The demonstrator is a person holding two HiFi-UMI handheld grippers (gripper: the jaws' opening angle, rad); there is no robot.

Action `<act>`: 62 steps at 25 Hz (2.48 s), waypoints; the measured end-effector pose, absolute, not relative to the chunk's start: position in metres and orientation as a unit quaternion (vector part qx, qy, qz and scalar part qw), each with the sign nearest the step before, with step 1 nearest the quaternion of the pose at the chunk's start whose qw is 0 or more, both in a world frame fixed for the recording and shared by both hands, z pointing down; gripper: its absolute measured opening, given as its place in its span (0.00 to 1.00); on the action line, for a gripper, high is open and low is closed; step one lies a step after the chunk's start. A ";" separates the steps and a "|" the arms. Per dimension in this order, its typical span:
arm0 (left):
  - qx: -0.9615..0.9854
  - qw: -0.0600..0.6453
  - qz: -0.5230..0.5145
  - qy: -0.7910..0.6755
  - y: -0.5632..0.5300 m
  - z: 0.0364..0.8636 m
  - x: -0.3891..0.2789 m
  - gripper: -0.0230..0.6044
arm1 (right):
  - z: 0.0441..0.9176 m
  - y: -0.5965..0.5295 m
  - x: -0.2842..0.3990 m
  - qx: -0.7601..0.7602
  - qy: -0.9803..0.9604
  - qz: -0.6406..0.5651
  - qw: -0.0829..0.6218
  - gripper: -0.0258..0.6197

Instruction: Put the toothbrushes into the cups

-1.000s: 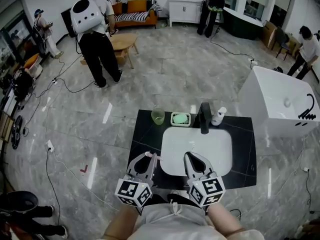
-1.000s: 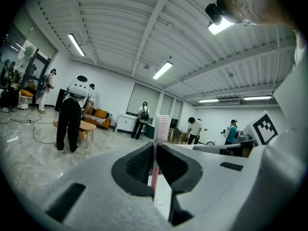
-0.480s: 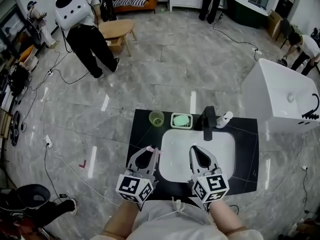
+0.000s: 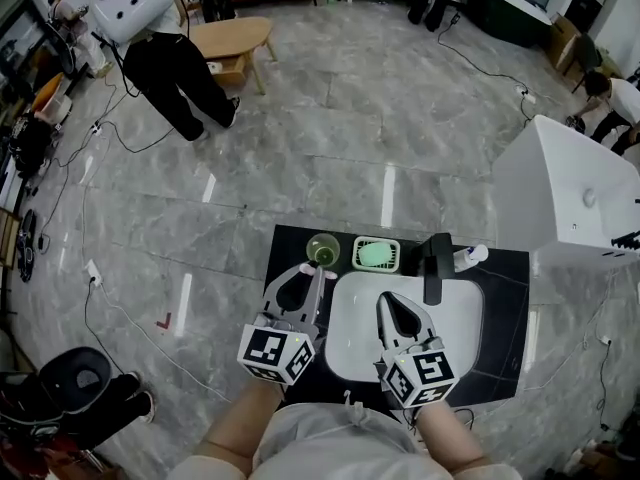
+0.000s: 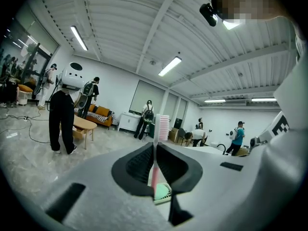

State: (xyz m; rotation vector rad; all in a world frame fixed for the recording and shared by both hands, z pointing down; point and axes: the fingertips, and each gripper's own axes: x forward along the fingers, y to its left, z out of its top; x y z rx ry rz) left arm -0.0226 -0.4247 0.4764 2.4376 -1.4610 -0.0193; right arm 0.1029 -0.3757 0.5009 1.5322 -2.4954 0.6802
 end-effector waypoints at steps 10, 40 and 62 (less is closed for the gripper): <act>0.832 0.140 0.016 -0.537 -0.488 0.516 -0.039 0.09 | 0.528 -0.408 0.105 0.516 -0.813 0.260 0.076 0.08; 0.770 0.296 0.062 -0.562 -0.499 0.621 -0.058 0.10 | 0.554 -0.396 0.117 0.528 -0.784 0.315 0.079 0.08; 0.802 0.228 0.041 -0.551 -0.429 0.553 -0.049 0.13 | 0.531 -0.365 0.104 0.521 -0.796 0.299 0.072 0.08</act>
